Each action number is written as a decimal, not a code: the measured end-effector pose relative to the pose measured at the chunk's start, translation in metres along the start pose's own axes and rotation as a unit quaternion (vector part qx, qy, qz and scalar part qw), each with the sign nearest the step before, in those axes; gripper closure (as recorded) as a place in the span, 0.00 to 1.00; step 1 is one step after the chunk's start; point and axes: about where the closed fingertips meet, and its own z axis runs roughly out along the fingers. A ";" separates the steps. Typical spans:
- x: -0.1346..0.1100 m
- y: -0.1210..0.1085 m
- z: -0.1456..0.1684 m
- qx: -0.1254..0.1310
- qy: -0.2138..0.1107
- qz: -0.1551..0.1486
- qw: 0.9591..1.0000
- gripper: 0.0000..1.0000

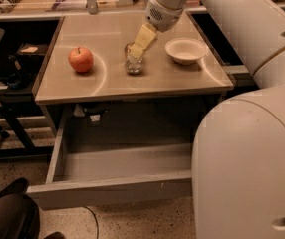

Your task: Place orange can into top drawer

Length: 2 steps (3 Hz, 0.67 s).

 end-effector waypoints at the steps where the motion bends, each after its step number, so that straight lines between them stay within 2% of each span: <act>1: -0.027 0.014 0.014 -0.015 0.003 -0.020 1.000 0.00; 2: -0.048 0.028 0.022 -0.026 0.006 -0.040 0.999 0.00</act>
Offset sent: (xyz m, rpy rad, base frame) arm 0.0065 0.0840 0.0044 -0.0203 0.0548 0.1515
